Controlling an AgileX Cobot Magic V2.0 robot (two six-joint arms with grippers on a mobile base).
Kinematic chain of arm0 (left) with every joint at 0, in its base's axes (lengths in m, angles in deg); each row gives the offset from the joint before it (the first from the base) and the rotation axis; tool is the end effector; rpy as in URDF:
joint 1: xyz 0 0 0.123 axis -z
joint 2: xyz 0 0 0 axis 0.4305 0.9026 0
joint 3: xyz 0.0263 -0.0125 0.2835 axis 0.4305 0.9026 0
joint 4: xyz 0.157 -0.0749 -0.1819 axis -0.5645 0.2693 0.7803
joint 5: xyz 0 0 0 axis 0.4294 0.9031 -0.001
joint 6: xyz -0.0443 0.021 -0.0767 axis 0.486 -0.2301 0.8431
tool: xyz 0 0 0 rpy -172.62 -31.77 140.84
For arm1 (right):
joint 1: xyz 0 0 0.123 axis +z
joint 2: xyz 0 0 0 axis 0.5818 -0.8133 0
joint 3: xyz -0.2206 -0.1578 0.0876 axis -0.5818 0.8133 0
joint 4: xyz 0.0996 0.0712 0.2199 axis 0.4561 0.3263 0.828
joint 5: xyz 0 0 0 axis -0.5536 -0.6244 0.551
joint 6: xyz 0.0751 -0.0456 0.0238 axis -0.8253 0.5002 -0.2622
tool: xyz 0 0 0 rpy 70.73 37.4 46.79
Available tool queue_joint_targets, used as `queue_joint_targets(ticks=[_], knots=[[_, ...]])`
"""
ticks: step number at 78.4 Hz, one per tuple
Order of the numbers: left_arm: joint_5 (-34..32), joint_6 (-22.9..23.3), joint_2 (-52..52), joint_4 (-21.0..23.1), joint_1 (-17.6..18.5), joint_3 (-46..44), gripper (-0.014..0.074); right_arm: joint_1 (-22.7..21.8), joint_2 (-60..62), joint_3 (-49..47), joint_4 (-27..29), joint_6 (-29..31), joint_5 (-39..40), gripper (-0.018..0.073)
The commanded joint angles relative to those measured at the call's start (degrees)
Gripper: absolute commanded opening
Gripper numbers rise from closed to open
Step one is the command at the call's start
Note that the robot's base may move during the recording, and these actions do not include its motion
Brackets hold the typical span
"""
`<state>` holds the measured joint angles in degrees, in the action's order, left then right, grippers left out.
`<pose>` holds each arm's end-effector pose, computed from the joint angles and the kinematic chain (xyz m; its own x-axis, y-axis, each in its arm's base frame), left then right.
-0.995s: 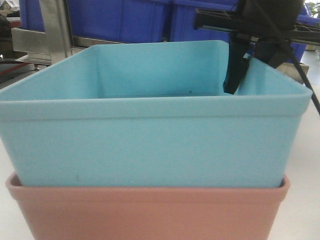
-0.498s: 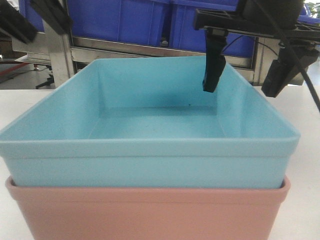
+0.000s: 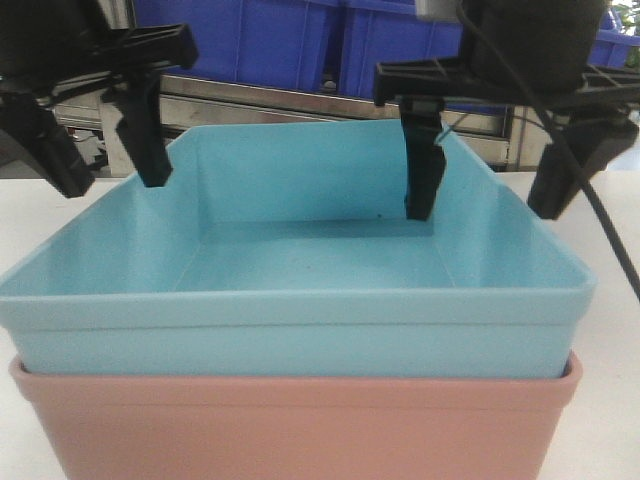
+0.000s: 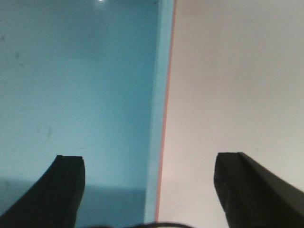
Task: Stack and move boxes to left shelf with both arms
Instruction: 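Open the right gripper and place both grippers on the stacked bins' walls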
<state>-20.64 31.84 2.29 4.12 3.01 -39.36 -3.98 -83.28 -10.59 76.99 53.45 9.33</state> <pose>0.2854 -0.1608 0.2826 -0.9258 0.0607 -0.3731 0.1493 0.9655 -0.2133 0.2824 0.1702 0.2646 -0.9595 0.0150 -0.2814 -0.0235 0.9909 0.1328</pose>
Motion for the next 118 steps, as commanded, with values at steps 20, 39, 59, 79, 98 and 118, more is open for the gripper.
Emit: queue_joint_targets(ticks=[20, 39, 59, 79, 98, 118], knots=[[0.9, 7.9, 2.1, -5.2, 3.5, -2.0, 0.0301, -0.3, -2.3, -1.0, 3.1, 2.1, 2.4, 0.0603], [3.2, 7.9, 5.0, -4.7, 3.5, -2.0, 0.0301, -0.3, -4.1, -1.0, 3.3, 3.2, 2.2, 0.0603], [4.7, 7.9, 6.6, -4.2, 3.5, -2.0, 0.0301, -0.3, -4.3, -1.0, 3.3, 3.2, 1.5, 0.0548], [4.7, 7.9, 6.6, -4.2, 3.5, -2.0, 0.0267, -0.3, -4.5, -1.0, 3.3, 3.2, 1.7, 0.0399], [4.6, 7.9, 6.6, -4.2, 3.5, -2.0, 0.0008, -0.3, -5.6, -1.0, 3.3, 3.2, -0.2, 0.0064], [4.9, 7.9, 6.6, -2.6, 3.5, -2.0, 0.0008, -0.3, -5.6, -1.2, 3.3, 3.2, 0.1, 0.0067]])
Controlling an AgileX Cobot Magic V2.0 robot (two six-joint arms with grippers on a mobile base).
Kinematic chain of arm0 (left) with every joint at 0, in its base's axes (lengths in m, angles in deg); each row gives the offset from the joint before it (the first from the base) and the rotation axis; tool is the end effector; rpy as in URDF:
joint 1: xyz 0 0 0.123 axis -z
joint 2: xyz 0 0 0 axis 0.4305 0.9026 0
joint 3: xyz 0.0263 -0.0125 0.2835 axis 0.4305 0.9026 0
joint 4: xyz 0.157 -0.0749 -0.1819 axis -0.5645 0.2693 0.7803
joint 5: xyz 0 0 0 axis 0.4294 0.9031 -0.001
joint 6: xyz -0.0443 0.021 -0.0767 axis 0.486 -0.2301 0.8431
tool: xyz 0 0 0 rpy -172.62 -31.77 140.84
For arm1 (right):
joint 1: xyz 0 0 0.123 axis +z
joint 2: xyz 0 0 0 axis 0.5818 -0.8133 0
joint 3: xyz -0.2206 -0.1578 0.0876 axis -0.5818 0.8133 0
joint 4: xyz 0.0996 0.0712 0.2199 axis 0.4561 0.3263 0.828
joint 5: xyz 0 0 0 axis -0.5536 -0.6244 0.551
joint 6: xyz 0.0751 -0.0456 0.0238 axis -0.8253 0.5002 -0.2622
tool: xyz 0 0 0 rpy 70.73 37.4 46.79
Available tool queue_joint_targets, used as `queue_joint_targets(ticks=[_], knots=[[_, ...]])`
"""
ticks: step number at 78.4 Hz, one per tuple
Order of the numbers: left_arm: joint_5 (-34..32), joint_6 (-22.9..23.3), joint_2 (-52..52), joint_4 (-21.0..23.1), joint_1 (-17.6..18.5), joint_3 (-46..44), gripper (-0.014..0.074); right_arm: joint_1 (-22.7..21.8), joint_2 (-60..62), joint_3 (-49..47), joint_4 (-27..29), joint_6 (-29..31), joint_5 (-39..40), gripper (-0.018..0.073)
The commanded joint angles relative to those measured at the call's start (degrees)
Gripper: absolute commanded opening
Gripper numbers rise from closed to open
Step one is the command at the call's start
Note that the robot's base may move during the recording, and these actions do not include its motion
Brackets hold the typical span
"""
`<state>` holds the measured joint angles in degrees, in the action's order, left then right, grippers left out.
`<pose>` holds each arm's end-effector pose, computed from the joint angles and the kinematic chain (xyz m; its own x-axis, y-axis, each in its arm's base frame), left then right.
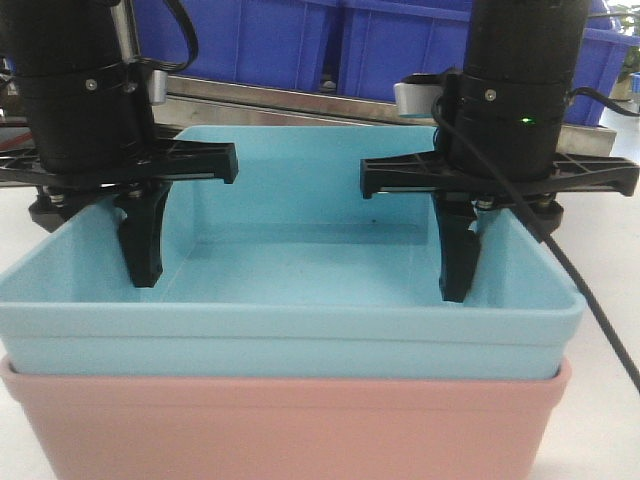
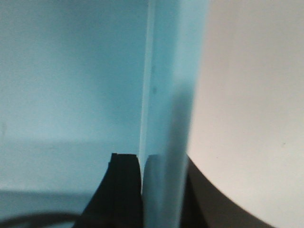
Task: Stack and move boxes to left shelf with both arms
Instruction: 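Open the right gripper and place both grippers on the stacked bins' walls, then grip both bin walls with both grippers and lift the stack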
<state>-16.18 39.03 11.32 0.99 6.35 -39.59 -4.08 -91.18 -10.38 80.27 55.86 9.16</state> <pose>0.2900 -0.1818 0.2284 -0.9829 0.0573 -0.1753 0.0774 0.9909 -0.1105 0.2936 0.1814 0.2169 -0.9903 -0.0115 -0.1387 -0.0252 0.9949 0.0978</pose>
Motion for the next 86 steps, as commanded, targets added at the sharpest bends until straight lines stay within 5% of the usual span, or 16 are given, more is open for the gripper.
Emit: queue_joint_targets(ticks=[1, 33, 63, 86], knots=[[0.4, 0.7, -2.4, 0.6, 0.2, -1.8, 0.0008, -0.2, 2.3, -1.4, 0.0, 0.8, 0.2, 0.0067], [-0.6, 0.7, -2.4, 2.5, 0.2, -1.9, 0.0008, -0.2, 2.4, -1.7, 0.1, 0.6, 1.0, 0.0067], [10.1, 5.7, -6.7, 2.2, 0.3, -6.7, 0.0008, -0.2, 7.5, -7.8, -1.8, -1.0, -4.0, 0.0067], [16.3, 12.3, -15.5, -1.1, 4.3, -6.7, 0.0007, 1.7, 15.1, -7.8, -2.6, -3.0, -8.9, 0.0057]])
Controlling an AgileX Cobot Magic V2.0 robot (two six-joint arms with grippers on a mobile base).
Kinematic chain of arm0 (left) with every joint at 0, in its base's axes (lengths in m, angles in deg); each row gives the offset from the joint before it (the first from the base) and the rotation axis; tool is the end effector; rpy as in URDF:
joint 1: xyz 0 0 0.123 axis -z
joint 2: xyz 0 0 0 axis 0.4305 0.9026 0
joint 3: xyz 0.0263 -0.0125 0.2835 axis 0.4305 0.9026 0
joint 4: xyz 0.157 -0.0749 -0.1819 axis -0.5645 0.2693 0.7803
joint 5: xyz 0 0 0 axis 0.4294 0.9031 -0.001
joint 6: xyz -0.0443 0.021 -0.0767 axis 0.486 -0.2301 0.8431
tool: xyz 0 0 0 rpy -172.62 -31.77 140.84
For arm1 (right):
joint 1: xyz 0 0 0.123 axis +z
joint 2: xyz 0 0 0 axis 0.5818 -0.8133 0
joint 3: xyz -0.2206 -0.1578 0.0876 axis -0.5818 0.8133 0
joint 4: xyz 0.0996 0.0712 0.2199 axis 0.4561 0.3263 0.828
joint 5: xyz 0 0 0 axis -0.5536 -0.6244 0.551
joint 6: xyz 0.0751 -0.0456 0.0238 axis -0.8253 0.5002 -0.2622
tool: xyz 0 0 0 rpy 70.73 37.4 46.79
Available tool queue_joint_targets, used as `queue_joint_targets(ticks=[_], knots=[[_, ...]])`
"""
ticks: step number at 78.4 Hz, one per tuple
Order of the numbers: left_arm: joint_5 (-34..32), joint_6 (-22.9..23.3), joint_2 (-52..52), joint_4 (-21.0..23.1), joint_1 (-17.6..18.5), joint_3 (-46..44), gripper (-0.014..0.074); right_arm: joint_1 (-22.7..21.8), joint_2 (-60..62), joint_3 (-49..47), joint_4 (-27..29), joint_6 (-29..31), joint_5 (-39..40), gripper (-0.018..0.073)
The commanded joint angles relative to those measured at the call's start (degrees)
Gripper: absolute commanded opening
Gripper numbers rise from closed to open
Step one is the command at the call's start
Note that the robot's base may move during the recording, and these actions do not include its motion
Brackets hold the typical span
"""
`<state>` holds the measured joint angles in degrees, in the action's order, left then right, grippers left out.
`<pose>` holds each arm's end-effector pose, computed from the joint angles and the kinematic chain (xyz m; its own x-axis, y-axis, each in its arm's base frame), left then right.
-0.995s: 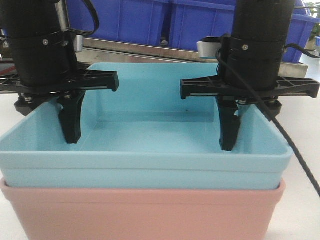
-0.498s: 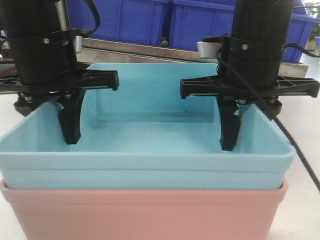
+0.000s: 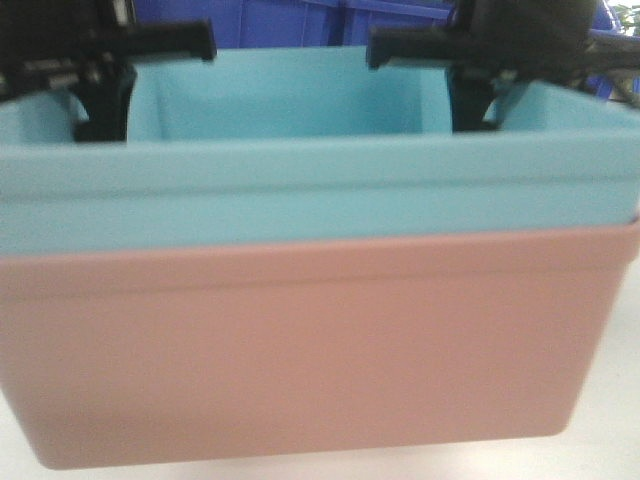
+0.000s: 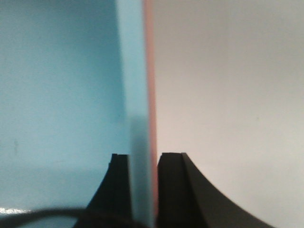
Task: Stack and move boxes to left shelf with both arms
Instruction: 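Grip both bin walls with both grippers and lift the stack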
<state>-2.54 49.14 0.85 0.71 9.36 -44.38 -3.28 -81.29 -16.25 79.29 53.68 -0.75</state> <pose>0.2504 -0.1758 0.3055 -0.9822 -0.0631 -0.1772 -0.0357 0.9875 -0.1536 0.2713 0.1714 0.2985 -0.9737 0.0137 -0.2275 -0.0194 0.9896 0.1429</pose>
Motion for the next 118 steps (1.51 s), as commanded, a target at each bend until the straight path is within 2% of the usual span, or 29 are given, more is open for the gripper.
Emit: queue_joint_targets(ticks=[1, 10, 25, 49, 73, 90, 102, 118], knots=[[2.9, 2.4, -5.3, -0.8, 1.6, -2.0, 0.0007, 1.1, 5.6, -1.9, -1.7, -0.9, 0.9, 0.0057], [5.0, 4.7, -6.7, -1.4, 3.8, -1.7, 0.0007, 3.5, 7.7, -1.9, -2.8, -3.1, -0.7, 0.0057], [5.8, 7.7, -8.3, -4.3, 7.1, -0.2, 0.0007, 7.5, 10.3, -0.5, -8.0, -8.5, -1.9, 0.0057], [6.7, 9.8, -9.3, -4.3, 12.1, 2.4, 0.0000, 13.8, 15.7, 7.9, -7.8, -13.4, -2.0, 0.0057], [6.7, 14.4, -14.1, -3.9, 16.4, 7.7, 0.0000, 16.4, 19.7, 10.9, -7.2, -15.8, -3.1, 0.0057], [6.7, 14.7, -16.9, -4.2, 16.9, 8.6, 0.0000, 18.7, 21.1, 12.5, -7.2, -17.5, -2.4, 0.0057], [6.7, 14.7, -17.2, -6.0, 16.9, 8.6, 0.0000, 18.7, 21.1, 12.7, -7.2, -17.8, -1.2, 0.0057], [6.7, 14.7, -17.2, -5.7, 16.9, 8.6, 0.0000, 18.7, 21.1, 12.7, -7.2, -17.8, -1.3, 0.0057]])
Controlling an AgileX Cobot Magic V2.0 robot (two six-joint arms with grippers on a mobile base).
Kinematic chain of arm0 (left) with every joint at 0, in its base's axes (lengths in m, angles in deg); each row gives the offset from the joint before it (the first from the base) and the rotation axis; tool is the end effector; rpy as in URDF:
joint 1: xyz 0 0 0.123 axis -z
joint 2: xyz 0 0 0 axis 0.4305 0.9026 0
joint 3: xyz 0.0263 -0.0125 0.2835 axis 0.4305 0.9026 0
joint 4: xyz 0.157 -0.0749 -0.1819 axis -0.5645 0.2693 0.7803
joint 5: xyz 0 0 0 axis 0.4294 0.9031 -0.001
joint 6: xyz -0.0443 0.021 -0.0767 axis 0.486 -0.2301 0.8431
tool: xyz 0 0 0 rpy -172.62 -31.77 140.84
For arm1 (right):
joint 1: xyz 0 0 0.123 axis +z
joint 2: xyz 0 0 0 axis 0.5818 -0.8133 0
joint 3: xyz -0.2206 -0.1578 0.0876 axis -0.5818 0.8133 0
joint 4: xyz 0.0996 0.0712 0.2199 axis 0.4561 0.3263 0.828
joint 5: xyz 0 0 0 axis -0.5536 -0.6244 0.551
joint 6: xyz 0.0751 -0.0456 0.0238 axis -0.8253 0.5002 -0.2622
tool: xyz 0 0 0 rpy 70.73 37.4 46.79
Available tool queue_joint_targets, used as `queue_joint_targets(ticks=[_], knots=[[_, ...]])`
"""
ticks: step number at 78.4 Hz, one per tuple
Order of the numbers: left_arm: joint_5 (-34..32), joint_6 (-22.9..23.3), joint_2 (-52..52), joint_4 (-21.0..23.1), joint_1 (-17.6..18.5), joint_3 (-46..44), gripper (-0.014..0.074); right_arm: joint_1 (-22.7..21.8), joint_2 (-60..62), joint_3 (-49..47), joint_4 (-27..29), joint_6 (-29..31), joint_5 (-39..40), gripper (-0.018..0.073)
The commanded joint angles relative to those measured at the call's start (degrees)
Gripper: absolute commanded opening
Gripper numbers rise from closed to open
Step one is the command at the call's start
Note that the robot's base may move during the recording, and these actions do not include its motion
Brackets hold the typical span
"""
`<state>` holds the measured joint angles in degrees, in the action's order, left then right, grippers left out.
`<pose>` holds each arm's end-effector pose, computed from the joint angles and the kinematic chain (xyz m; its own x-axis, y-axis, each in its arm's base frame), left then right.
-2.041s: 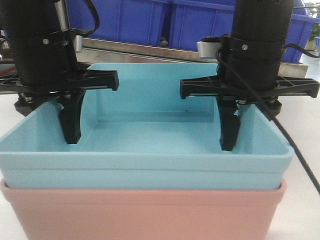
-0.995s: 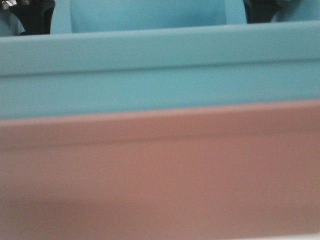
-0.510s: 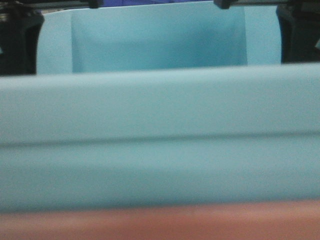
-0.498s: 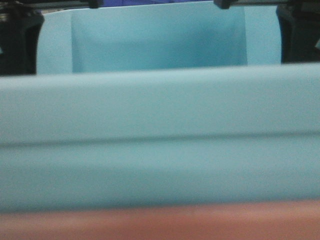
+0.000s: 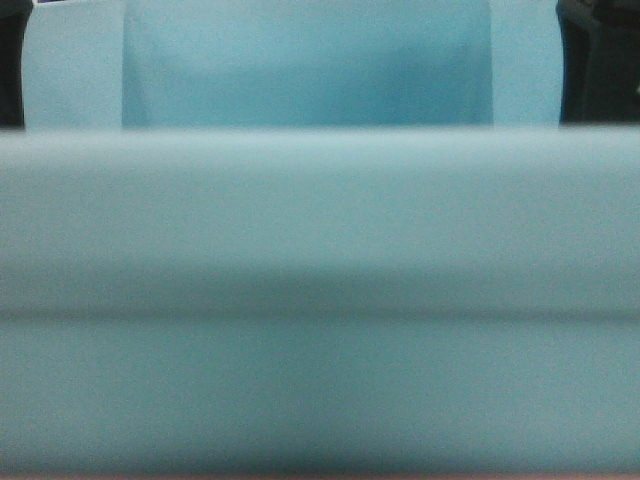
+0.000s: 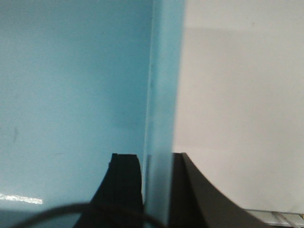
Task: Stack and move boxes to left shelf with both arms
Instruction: 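Grip both bin walls with both grippers and lift the stack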
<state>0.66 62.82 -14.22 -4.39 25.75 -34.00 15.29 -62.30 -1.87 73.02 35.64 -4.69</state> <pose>0.1514 -0.1781 0.3258 -0.9754 -0.0031 -0.2203 0.0318 0.9875 -0.1545 0.1515 0.1714 0.3190 -0.9651 -0.0159 -0.2615 -0.0552 0.9881 0.1436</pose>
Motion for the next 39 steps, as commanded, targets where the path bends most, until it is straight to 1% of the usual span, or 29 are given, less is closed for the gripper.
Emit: queue_joint_targets(ticks=[1, 39], knots=[[3.5, 1.0, -2.2, -0.6, 0.5, -1.8, 0.0000, 0.1, 2.1, -1.7, -0.9, 0.3, 2.7, 0.0057], [3.5, 1.0, -2.2, 0.1, 0.5, -1.8, 0.0000, 0.1, 2.1, -1.8, -0.9, 0.3, 2.0, 0.0057]])
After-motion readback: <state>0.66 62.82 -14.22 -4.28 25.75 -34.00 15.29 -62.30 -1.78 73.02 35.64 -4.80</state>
